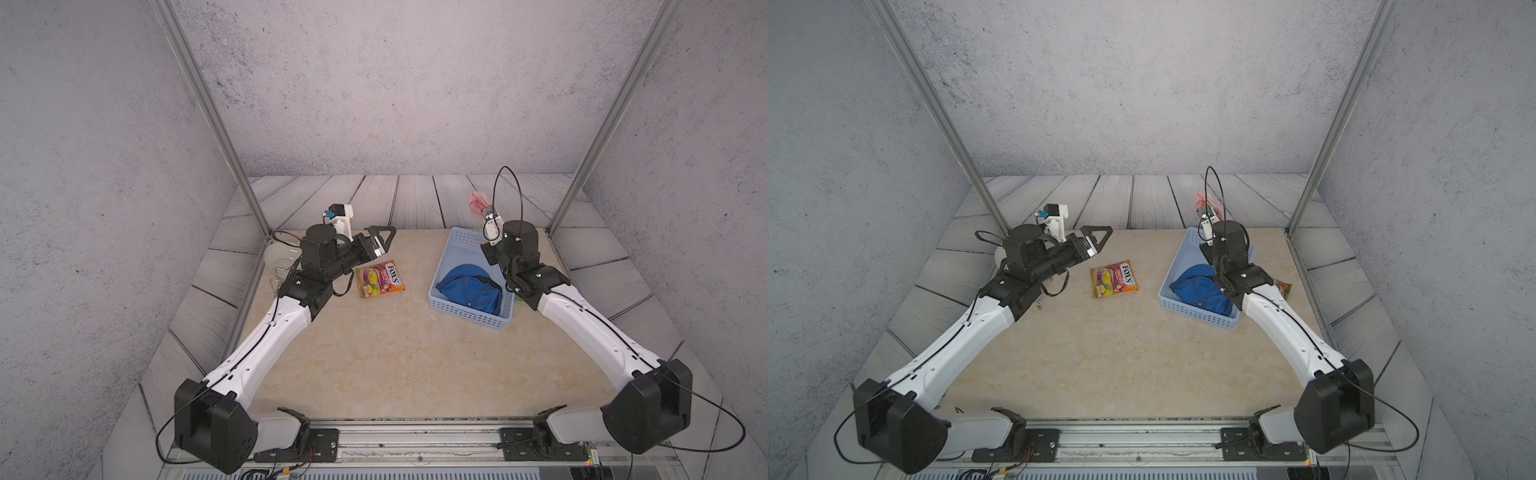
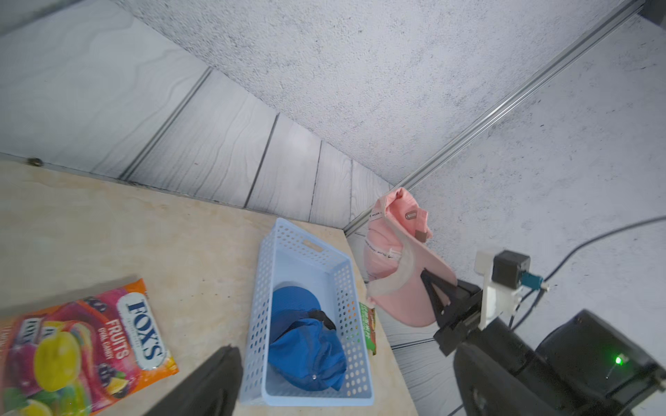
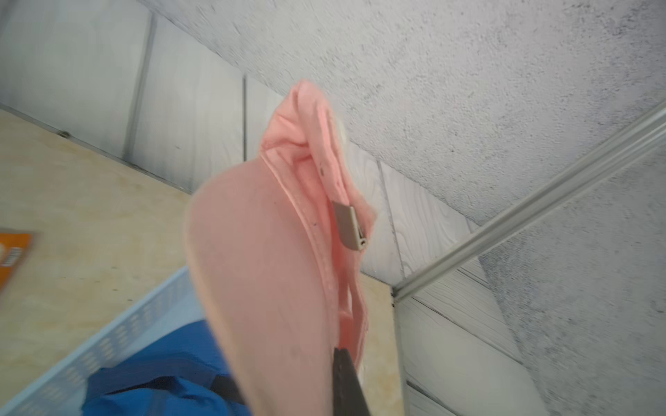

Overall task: Turn the baseball cap inside out
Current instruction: Pick up the baseball cap from the basket, then turn over the baseball cap.

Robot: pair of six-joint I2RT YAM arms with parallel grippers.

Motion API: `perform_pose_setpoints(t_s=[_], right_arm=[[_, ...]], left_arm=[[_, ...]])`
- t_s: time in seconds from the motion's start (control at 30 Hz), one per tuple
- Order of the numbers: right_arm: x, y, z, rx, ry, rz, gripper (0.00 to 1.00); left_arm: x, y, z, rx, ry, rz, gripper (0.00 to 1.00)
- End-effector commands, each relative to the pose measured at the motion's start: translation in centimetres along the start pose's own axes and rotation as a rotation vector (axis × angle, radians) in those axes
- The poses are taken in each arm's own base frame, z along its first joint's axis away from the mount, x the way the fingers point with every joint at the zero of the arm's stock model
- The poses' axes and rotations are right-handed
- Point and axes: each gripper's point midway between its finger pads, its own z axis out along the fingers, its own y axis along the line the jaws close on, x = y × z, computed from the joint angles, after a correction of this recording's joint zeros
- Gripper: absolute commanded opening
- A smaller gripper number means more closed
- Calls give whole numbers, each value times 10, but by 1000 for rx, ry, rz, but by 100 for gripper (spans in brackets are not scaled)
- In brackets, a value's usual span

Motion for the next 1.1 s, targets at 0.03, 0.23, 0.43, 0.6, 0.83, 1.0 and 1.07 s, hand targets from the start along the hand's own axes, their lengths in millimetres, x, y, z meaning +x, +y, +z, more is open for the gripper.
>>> perform_pose_setpoints(t_s=[0.03,0.23,0.43,0.6,0.83,1.0,1.07], right_arm=[[-38,30,-23,-144,-329,148,0],[-48,48,-35,-201,-389,248,0],[-55,84,-45,-275,-413,271,0],[-59,108,-50,-294,-427,237,0],[-58,124,-51,-270,-428,137,0],[-48,129,-47,-245,-406,122,0],[-45,131,-49,-259,-403,146,8]], left_arm=[[5,-34,16,175,83,-176,98],[23,-53,41,249,166,-212,98],[30,-61,63,282,190,-261,99],[31,-59,79,298,208,-310,89],[40,-44,91,264,227,-366,44],[38,-45,87,261,214,-312,7],[33,-45,82,255,193,-267,0]])
